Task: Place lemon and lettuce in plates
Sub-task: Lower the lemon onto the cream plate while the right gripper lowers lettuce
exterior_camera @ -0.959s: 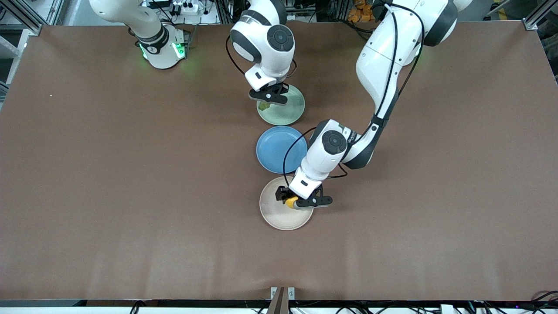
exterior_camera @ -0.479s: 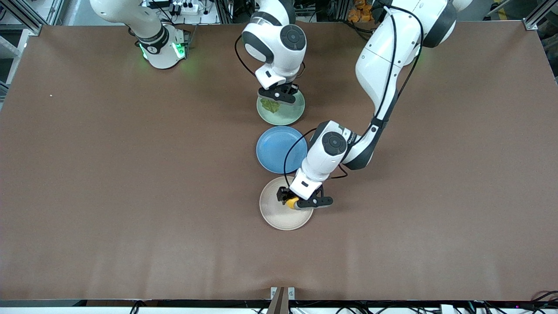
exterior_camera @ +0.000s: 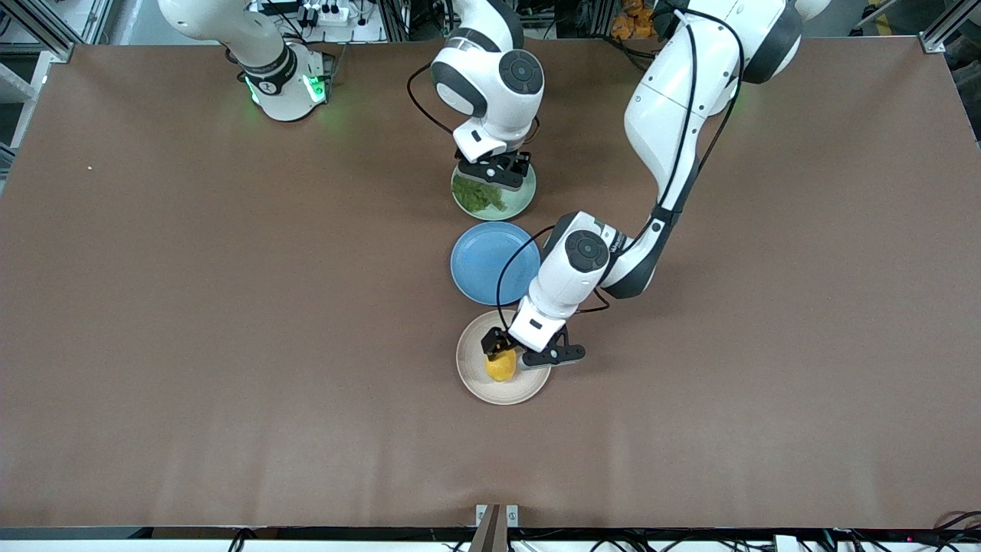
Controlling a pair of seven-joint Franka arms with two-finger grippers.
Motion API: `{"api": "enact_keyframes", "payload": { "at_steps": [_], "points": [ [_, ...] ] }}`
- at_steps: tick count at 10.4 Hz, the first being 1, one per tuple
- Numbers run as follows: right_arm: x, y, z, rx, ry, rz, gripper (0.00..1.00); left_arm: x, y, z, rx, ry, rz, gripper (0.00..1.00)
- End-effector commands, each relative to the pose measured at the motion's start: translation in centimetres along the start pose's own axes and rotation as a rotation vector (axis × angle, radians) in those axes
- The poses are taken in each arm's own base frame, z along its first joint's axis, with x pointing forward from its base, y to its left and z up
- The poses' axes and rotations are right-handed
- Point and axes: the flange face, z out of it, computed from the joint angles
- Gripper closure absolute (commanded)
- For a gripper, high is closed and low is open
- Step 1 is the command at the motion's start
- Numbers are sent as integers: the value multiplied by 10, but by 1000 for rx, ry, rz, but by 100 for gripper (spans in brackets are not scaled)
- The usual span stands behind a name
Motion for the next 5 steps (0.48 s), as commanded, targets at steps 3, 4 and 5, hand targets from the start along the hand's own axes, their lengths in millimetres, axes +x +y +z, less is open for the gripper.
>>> {"api": "enact_keyframes", "payload": {
  "at_steps": [3,4,5],
  "points": [
    [52,13,-5,2,90,-2,0,11,11,-32,45,-53,-83,0],
    [69,19,-7,12,90,-15,0,16,13,-45,59,-61,-82,0],
    [89,28,-11,28,94,-18,0,19,14,-53,75,-75,-82,0]
  ]
}}
